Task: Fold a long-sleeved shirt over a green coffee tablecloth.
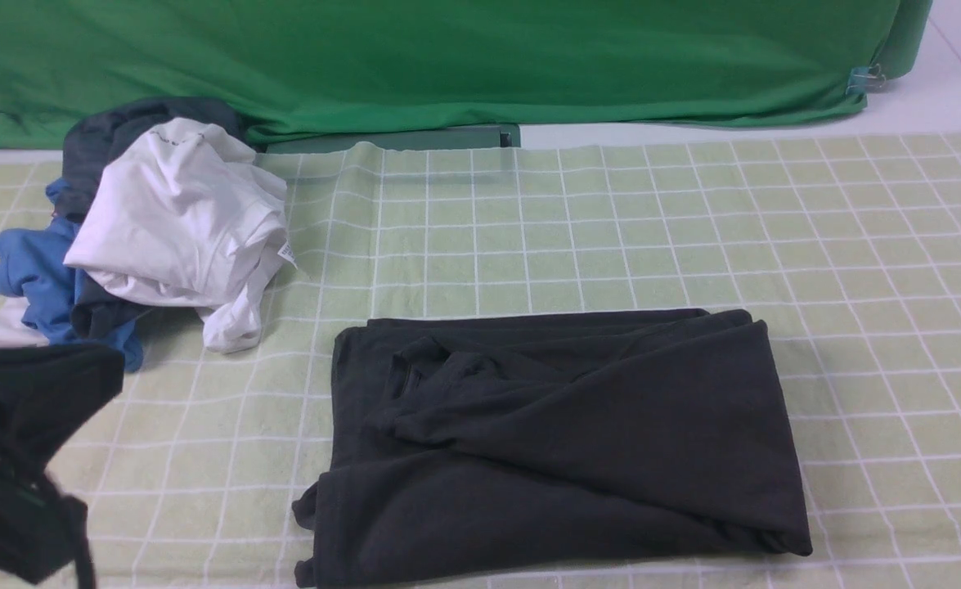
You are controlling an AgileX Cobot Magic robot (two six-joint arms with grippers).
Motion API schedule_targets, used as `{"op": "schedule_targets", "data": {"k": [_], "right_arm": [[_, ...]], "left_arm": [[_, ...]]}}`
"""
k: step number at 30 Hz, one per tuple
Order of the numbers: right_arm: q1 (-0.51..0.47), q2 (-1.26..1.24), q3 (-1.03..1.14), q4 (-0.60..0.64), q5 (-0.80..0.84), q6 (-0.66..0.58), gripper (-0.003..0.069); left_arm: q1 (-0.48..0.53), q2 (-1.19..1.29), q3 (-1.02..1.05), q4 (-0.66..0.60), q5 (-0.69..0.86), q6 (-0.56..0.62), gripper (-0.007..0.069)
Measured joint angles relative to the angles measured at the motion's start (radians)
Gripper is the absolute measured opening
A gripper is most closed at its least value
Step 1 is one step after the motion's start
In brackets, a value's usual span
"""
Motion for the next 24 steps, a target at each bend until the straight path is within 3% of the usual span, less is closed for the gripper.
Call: {"op": "schedule_targets", "data": {"k": [4, 8, 24], "right_arm": [[0.000, 0.000, 0.000, 0.000, 0.008, -0.089, 0.0237], [0.000, 0.000, 0.000, 0.000, 0.013, -0.130, 0.0241], [0.000, 0.000, 0.000, 0.003, 0.015, -0.144, 0.0241]], "left_arm": [[0.000, -0.179, 0.220, -0.010, -0.301, -0.034, 0.0011], [0.000, -0.245, 0.286, -0.016, -0.442, -0.063, 0.0011], [0.000, -0.251, 0.294, -0.016, -0.506, -0.063, 0.0012]]}}
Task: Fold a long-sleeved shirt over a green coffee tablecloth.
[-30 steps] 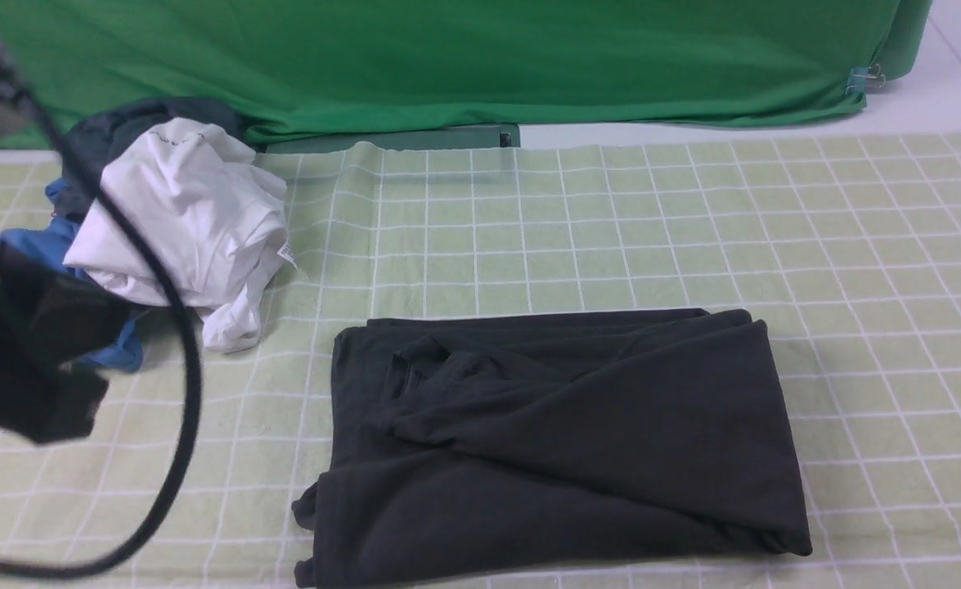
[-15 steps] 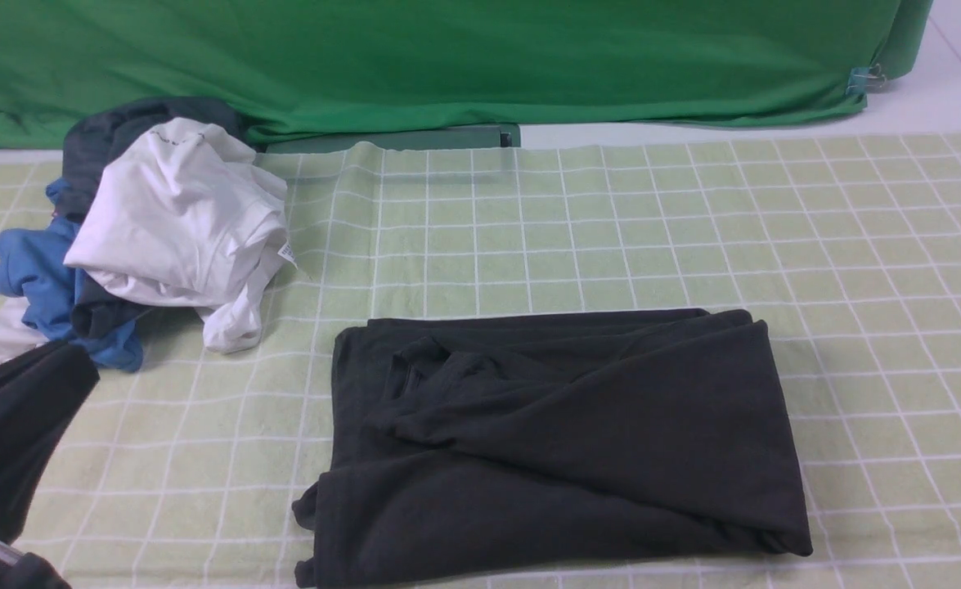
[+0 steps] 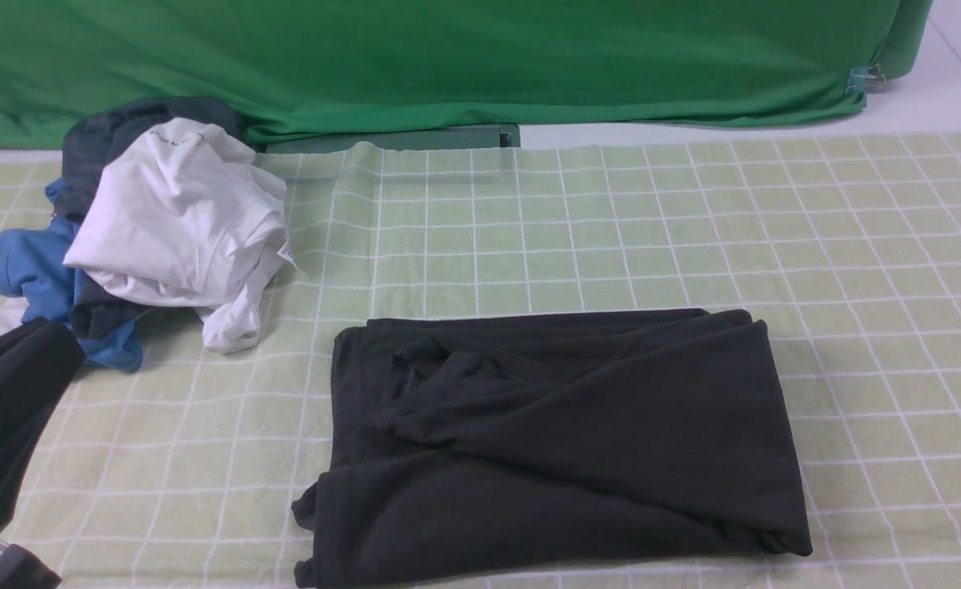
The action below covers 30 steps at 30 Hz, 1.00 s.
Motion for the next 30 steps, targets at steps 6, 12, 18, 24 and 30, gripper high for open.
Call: {"op": "schedule_targets", "data": {"k": [6, 12, 18, 24, 30], "right_arm": [[0.000, 0.000, 0.000, 0.000, 0.000, -0.001, 0.0241], [0.000, 0.000, 0.000, 0.000, 0.000, -0.001, 0.0241], [0.000, 0.000, 0.000, 0.000, 0.000, 0.000, 0.0241], [0.000, 0.000, 0.000, 0.000, 0.001, 0.000, 0.0241], [0.000, 0.000, 0.000, 0.001, 0.001, -0.001, 0.0241]], "left_arm": [[0.000, 0.000, 0.000, 0.020, 0.000, 0.000, 0.0013], [0.000, 0.000, 0.000, 0.091, 0.000, 0.000, 0.0013], [0.007, -0.002, 0.000, 0.129, -0.014, 0.008, 0.0013], [0.155, -0.050, 0.055, 0.083, -0.066, 0.034, 0.0013], [0.339, -0.172, 0.163, 0.015, -0.074, 0.036, 0.0013]]}}
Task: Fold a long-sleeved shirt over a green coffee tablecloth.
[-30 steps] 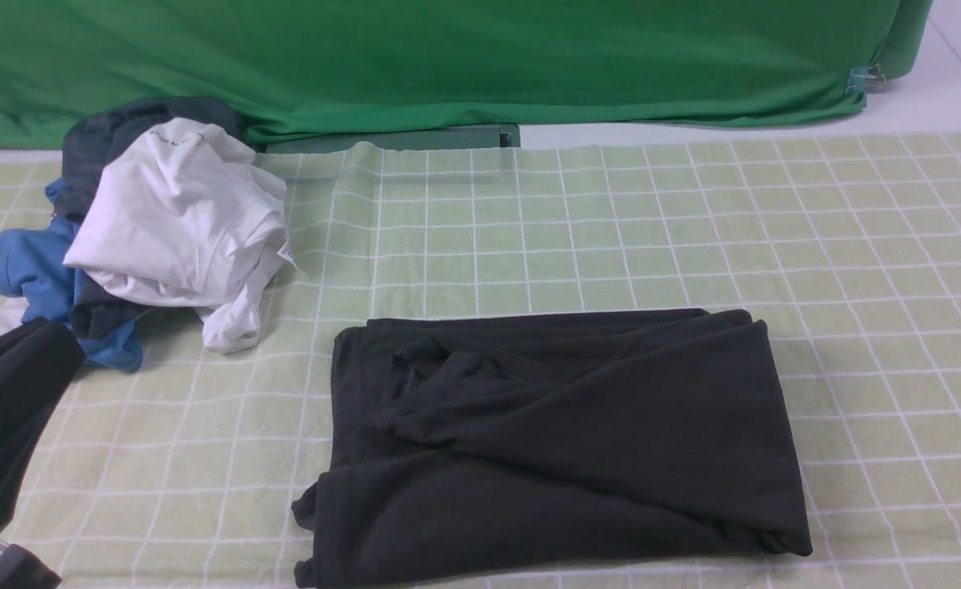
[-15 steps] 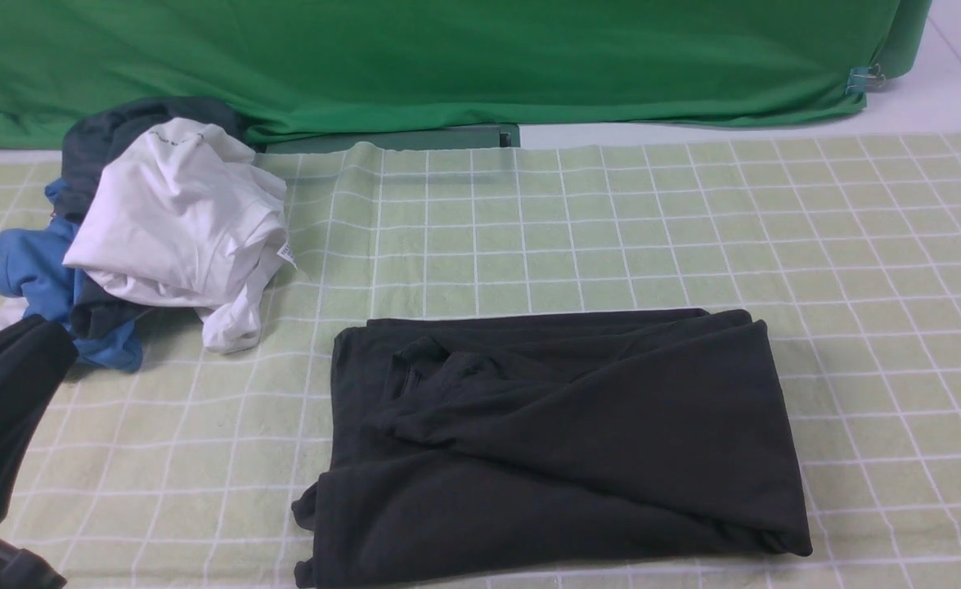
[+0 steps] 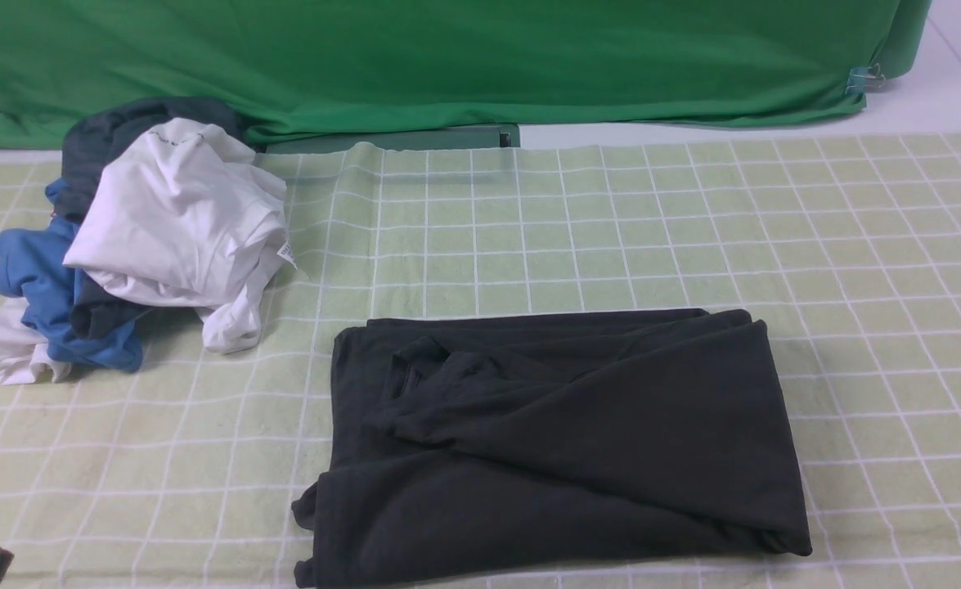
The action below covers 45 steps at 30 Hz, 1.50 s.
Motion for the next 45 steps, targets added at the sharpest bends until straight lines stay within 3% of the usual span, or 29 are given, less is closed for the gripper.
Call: {"op": "schedule_targets", "data": {"k": [6, 11, 17, 29, 45], "right_arm": [[0.000, 0.000, 0.000, 0.000, 0.000, 0.000, 0.0241], [0.000, 0.000, 0.000, 0.000, 0.000, 0.001, 0.0241], [0.000, 0.000, 0.000, 0.000, 0.000, 0.001, 0.0241], [0.000, 0.000, 0.000, 0.000, 0.000, 0.000, 0.0241], [0.000, 0.000, 0.000, 0.000, 0.000, 0.001, 0.0241]], "left_arm": [[0.060, -0.074, 0.100, -0.007, -0.001, -0.028, 0.0013], [0.042, -0.093, 0.164, 0.015, 0.002, -0.036, 0.0013], [0.035, -0.093, 0.166, 0.038, 0.160, -0.036, 0.0013], [-0.028, -0.093, 0.166, 0.044, 0.172, -0.036, 0.0013], [-0.028, -0.093, 0.166, 0.044, 0.172, -0.036, 0.0013]]}}
